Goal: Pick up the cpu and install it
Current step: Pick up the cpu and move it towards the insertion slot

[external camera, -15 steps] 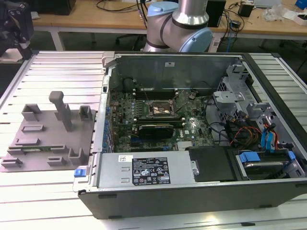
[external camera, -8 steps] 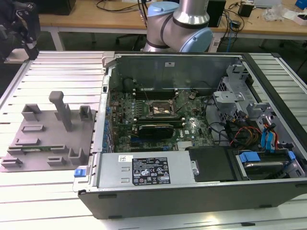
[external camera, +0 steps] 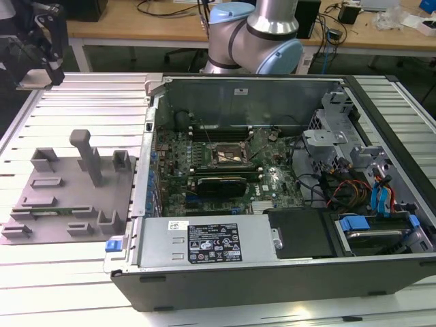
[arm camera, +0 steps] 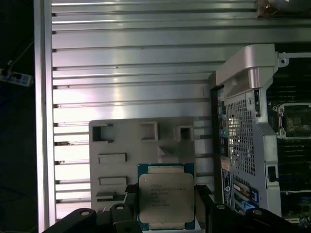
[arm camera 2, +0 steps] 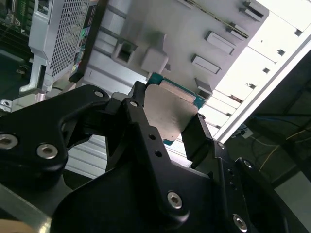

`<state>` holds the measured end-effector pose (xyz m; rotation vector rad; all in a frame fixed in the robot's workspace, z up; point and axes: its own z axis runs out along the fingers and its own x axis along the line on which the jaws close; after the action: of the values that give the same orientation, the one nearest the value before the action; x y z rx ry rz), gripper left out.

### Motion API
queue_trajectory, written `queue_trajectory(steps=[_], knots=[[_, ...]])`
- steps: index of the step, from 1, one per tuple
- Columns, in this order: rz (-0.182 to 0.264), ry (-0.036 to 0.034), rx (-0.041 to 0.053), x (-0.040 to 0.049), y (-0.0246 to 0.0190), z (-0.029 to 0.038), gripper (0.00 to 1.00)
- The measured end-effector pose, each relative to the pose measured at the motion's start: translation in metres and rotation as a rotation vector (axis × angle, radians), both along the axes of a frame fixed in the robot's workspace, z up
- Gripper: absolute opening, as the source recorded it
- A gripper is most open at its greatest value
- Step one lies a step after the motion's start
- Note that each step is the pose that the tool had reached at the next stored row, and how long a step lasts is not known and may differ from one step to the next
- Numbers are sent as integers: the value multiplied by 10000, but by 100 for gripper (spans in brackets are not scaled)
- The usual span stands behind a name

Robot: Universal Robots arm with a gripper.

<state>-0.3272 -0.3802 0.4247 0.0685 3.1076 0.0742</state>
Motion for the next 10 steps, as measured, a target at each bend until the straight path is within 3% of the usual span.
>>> queue_trajectory(steps=[10], knots=[[0,0,0,211,1,0,55]])
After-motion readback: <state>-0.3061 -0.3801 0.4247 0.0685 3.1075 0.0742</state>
